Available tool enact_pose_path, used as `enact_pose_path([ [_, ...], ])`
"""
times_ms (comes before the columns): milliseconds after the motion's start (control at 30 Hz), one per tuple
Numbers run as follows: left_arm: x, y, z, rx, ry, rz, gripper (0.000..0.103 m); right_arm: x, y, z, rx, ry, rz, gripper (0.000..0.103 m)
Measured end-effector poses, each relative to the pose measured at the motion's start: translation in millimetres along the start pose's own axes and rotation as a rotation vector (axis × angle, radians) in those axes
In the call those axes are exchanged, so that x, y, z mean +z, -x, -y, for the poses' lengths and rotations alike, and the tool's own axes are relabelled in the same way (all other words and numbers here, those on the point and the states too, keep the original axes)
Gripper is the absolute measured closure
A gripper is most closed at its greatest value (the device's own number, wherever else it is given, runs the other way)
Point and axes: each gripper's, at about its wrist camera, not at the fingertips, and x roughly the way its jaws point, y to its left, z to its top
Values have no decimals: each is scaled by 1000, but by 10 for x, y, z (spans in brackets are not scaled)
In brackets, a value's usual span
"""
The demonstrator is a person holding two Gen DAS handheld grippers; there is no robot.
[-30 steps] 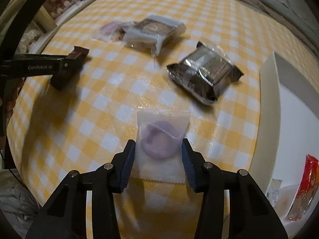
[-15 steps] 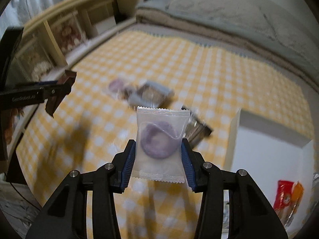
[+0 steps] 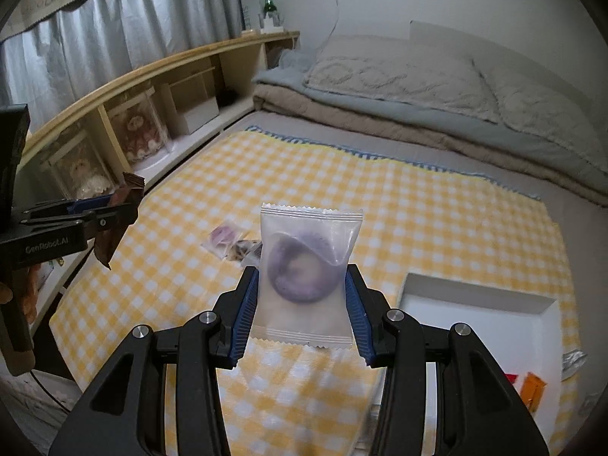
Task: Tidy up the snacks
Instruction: 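Carry both packets into the white tray and open both tools to release them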
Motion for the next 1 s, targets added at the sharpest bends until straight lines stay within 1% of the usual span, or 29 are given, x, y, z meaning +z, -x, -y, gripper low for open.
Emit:
enact_pose_path([
  [233, 27, 14, 598, -49, -63, 24, 63, 33, 221, 425, -54, -29, 3, 57],
  [433, 62, -146, 1071, -93, -79, 10, 63, -66, 409, 824, -96, -50, 6, 57],
  [600, 91, -445, 1418, -151, -77, -23, 63, -224, 499, 1137, -119, -74, -15, 57],
  [767, 44, -781, 1743, -204, -68, -68, 63, -422, 510, 1455, -131, -120, -48, 57],
  [900, 24, -1092, 1891, -237, -50, -114, 63, -597, 430, 1687, -131, -162, -94, 57],
  [1000, -17, -1352, 1951, -257, -24, -157, 63, -705, 353, 1789, -125, -181, -125, 57],
])
